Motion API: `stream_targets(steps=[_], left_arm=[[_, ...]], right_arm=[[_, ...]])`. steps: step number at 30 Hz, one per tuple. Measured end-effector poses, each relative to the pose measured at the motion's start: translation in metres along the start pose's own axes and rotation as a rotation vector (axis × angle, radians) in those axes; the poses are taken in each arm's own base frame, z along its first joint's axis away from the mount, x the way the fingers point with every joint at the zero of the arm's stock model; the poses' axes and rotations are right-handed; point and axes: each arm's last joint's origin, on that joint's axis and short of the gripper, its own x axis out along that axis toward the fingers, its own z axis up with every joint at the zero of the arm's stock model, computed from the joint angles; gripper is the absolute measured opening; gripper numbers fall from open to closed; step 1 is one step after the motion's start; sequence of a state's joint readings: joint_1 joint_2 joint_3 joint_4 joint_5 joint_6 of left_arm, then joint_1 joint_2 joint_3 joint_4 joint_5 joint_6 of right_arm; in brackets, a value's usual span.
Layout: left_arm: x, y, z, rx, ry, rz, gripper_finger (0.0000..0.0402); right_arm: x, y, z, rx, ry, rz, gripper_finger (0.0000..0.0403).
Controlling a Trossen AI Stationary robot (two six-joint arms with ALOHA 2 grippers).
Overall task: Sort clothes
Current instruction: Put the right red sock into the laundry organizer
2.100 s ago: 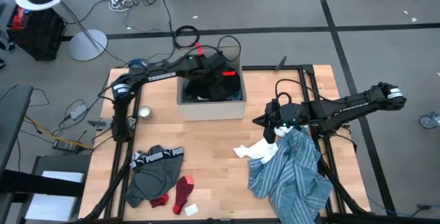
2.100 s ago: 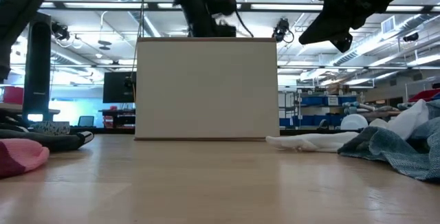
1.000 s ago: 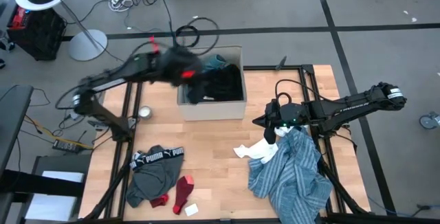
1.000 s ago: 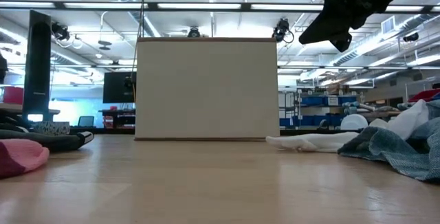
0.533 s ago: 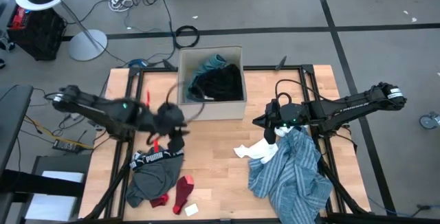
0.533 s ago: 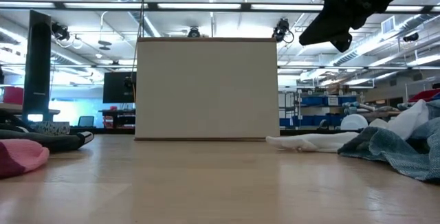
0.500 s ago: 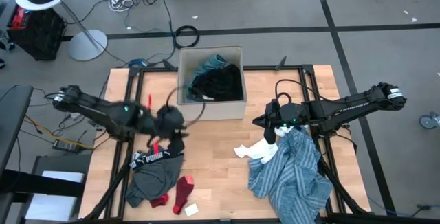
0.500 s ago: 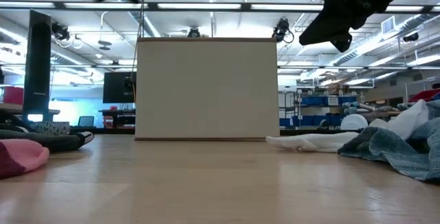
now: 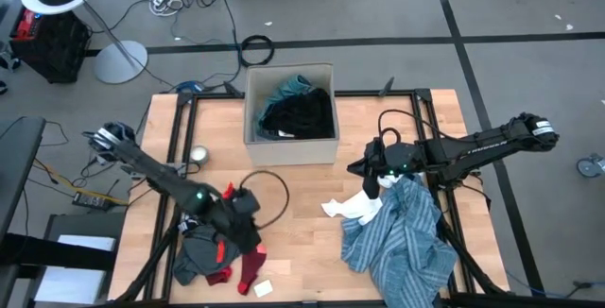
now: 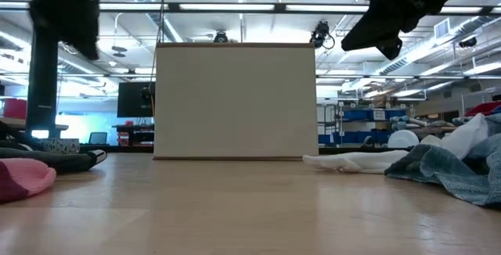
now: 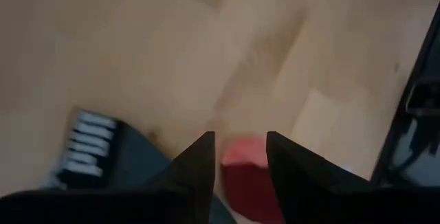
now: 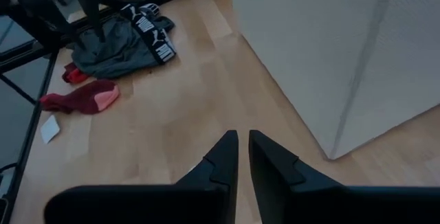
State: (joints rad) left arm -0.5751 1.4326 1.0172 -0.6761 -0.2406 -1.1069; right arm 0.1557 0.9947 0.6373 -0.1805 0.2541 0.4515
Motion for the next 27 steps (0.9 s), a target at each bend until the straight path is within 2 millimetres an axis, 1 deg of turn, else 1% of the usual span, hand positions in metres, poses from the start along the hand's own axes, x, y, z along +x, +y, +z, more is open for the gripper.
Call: stream_targets(steps=[4,11,18,22,24,25,27], left_arm=[[0.019,-0.01,-0.015,0.018,0.085,0.0,0.0136],[0.047,-0.024,-0.042,0.146,0.143,0.01,0.0135],[0.083,-0.021,-0.057,0.178,0.22,0.105,0.0135],[0.095,-0.021,-0.059,0.174,0.257,0.114,0.0131],[0.094,-0.02,-0.058,0.181,0.267,0.109,0.0109],[0.091,-0.022,-0.055,0.19,0.266,0.1,0.0088],[0.084,-0.023,-0.049,0.225,0.27,0.094,0.0032]], right_arm=[[0.0,0.001,0.0,-0.005,0.001,0.004,0.0039],[0.0,0.001,-0.001,-0.008,0.003,0.007,0.0039],[0.0,0.002,0.0,-0.011,-0.002,0.012,0.0039],[0.0,0.002,0.0,-0.012,-0.003,0.012,0.0039],[0.0,0.002,0.0,-0.011,-0.004,0.013,0.0039],[0.0,0.002,0.0,-0.012,-0.003,0.012,0.0039],[0.0,0.002,0.0,-0.011,-0.003,0.013,0.0039]])
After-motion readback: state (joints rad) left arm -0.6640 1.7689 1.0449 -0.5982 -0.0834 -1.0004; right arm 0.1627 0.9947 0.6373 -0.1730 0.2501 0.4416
